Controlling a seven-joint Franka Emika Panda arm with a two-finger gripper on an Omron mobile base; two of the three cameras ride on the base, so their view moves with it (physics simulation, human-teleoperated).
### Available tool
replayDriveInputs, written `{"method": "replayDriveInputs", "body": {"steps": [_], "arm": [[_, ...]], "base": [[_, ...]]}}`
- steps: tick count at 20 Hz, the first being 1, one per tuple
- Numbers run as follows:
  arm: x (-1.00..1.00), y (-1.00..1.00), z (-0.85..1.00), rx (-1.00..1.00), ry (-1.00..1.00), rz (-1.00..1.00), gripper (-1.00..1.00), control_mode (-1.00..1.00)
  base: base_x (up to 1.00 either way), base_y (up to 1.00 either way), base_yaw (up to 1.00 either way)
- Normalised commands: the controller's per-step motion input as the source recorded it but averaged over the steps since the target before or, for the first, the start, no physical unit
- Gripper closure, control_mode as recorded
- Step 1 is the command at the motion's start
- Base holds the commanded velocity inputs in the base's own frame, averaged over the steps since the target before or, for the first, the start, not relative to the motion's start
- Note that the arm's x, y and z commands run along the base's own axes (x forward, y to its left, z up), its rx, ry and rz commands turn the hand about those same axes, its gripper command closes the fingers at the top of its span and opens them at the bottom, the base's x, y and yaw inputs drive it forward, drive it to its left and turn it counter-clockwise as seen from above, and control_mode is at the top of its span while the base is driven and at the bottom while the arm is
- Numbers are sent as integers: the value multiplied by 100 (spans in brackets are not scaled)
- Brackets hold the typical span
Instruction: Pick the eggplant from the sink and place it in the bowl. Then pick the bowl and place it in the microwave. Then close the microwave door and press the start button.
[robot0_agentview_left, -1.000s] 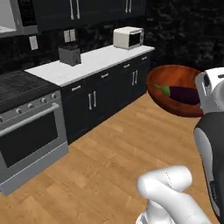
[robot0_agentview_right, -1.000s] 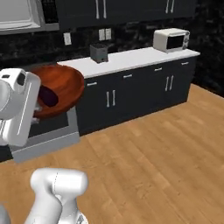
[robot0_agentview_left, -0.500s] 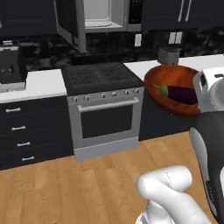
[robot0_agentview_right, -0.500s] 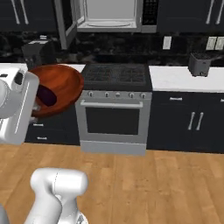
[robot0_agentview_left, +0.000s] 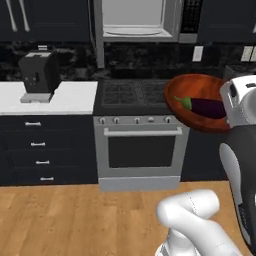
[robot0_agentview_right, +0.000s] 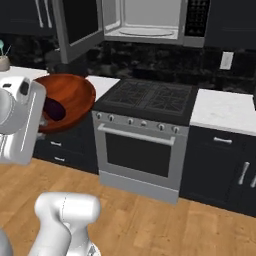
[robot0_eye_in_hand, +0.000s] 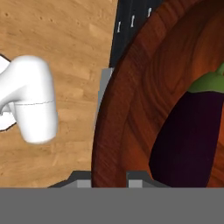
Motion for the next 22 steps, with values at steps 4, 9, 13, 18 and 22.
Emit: {"method": "replayDriveInputs", "body": {"steps": [4, 9, 13, 18, 22], "arm": [[0, 0, 0, 0, 0, 0, 100, 100], [0, 0, 0, 0, 0, 0, 100, 100], [0, 0, 0, 0, 0, 0, 100, 100], [0, 0, 0, 0, 0, 0, 100, 100], [0, 0, 0, 0, 0, 0, 100, 100]], "base": [[74, -49, 21], [100, -42, 25], [92, -69, 33], [56, -54, 39], [23, -39, 31]]}}
